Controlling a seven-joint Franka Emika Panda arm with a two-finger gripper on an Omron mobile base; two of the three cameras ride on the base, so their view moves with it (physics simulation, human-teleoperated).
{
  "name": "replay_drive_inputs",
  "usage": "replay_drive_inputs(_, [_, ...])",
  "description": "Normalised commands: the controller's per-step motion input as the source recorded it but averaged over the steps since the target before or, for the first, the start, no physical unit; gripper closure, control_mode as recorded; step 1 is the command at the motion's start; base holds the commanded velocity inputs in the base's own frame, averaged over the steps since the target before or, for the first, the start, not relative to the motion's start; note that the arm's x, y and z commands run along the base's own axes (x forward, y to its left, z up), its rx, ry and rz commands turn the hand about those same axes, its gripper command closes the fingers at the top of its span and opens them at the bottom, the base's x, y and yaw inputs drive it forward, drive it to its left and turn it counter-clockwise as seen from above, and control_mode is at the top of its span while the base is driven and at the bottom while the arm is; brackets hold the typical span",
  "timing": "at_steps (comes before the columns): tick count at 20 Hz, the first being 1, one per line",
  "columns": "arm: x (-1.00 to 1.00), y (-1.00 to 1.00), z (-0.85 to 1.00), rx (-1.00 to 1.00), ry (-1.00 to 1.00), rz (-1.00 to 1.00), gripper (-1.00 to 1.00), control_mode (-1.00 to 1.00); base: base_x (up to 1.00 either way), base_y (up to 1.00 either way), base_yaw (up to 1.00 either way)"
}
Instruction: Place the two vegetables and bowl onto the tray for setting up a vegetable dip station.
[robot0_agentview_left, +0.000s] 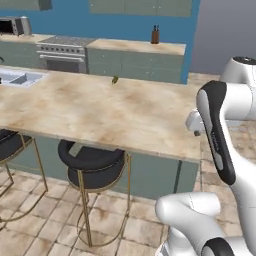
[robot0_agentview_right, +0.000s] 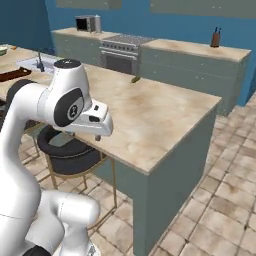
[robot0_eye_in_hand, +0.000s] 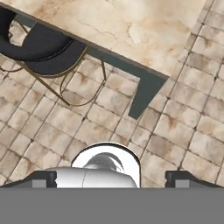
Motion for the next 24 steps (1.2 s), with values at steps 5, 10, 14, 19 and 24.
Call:
replay_drive_inputs(5, [0.00, 0.00, 0.00, 0.00, 0.00, 0.00, -1.00, 1.00, 0.04, -0.77, 0.61])
replay_drive_inputs(10, [0.00, 0.00, 0.00, 0.00, 0.00, 0.00, -1.00, 1.00, 0.09, -0.73, 0.63])
replay_drive_inputs(14, [0.00, 0.00, 0.00, 0.00, 0.00, 0.00, -1.00, 1.00, 0.16, -0.86, 0.57])
replay_drive_inputs(19, [0.00, 0.00, 0.00, 0.00, 0.00, 0.00, -1.00, 1.00, 0.20, -1.00, 0.51])
replay_drive_inputs(24, [0.00, 0.00, 0.00, 0.00, 0.00, 0.00, -1.00, 1.00, 0.16, -1.00, 0.49])
